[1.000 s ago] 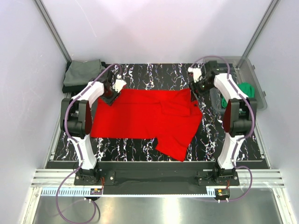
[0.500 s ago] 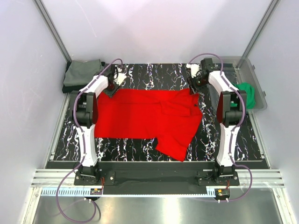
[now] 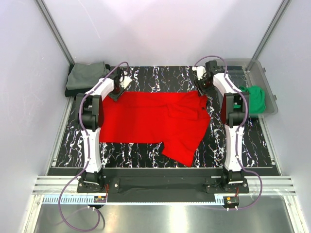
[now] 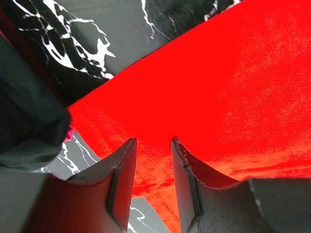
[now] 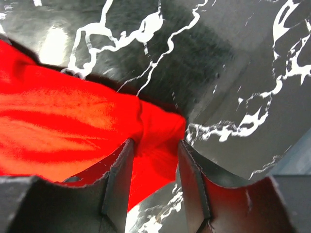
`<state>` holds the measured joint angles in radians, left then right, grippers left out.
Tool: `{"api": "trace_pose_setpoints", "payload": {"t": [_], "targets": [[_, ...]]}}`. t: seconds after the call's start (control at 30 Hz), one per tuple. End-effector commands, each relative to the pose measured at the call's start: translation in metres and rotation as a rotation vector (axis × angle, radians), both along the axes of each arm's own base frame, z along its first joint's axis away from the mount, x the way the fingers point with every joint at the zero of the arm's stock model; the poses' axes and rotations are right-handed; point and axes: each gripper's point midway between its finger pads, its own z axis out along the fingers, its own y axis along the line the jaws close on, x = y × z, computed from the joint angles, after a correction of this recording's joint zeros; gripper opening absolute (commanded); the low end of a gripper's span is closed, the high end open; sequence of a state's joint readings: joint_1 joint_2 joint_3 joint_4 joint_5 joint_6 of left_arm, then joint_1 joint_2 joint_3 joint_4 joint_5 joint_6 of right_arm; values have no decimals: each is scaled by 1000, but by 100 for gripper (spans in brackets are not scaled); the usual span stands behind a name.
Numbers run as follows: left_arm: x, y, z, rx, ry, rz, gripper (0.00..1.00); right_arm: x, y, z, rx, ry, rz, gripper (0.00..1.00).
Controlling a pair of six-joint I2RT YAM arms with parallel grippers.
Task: Fold and stack the t-shirts
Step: Fold the tshirt
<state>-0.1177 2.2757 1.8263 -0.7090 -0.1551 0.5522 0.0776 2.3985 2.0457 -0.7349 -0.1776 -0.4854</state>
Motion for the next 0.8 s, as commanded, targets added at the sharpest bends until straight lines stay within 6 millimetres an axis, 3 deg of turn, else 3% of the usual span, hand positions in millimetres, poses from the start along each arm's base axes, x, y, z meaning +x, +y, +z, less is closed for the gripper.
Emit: {"api": "trace_pose_setpoints", "payload": {"t": [0.0,0.2,0.37,0.47,0.6,0.7,0.77], "targets": [[8,3,-13,31,5,-4,40,24,-15,3,-90,-70,-14,47],[19,-8,-15,43,-8,-29,42,45,-22,-2,-131,-114,-27,47],[34,-11,2,51,-69,-5,42,56,-21,5,-139,-153,-29,47],[41,-10,29,46,-134,7,42,55,-14,27,-115,-183,-29,47],[44,-19,102,4,-278,15,45,42,-6,88,-69,-256,-22,50],[32,-29,134,-13,-325,-4,46,24,0,124,-59,-298,-4,52],[21,-33,141,-21,-327,-15,47,12,8,136,-47,-307,20,52]]}}
